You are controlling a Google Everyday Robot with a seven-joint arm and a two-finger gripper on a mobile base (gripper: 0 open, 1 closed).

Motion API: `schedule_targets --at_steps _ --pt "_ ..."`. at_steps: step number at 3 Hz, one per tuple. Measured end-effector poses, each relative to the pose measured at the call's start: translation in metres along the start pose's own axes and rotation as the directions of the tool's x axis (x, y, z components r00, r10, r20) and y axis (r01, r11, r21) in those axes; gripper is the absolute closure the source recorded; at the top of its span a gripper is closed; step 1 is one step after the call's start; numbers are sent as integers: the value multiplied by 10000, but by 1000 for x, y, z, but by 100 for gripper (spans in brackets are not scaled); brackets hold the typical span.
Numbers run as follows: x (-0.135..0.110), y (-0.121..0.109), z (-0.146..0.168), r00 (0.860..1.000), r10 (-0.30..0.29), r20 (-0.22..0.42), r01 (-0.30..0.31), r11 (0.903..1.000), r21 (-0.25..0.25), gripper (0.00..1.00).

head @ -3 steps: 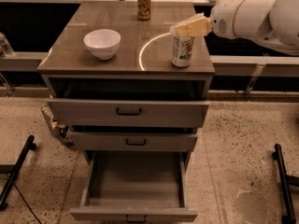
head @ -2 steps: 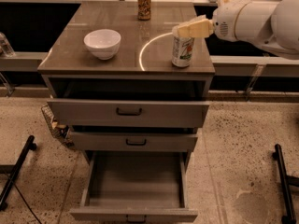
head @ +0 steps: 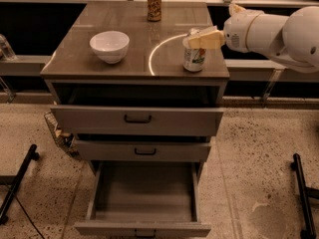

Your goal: Place 7up can into bottom drawer

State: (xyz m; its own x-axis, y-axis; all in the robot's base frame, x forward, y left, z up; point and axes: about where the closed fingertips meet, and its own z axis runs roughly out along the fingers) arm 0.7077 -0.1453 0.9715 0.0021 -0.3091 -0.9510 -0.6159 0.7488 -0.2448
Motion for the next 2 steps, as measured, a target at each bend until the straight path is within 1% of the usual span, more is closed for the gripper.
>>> schedule_targets --at_steps 1,2 --pt "8 15 21 9998 162 91 -156 9983 -570 0" --pt "14 22 31 9990 411 168 -394 9950 -918 0"
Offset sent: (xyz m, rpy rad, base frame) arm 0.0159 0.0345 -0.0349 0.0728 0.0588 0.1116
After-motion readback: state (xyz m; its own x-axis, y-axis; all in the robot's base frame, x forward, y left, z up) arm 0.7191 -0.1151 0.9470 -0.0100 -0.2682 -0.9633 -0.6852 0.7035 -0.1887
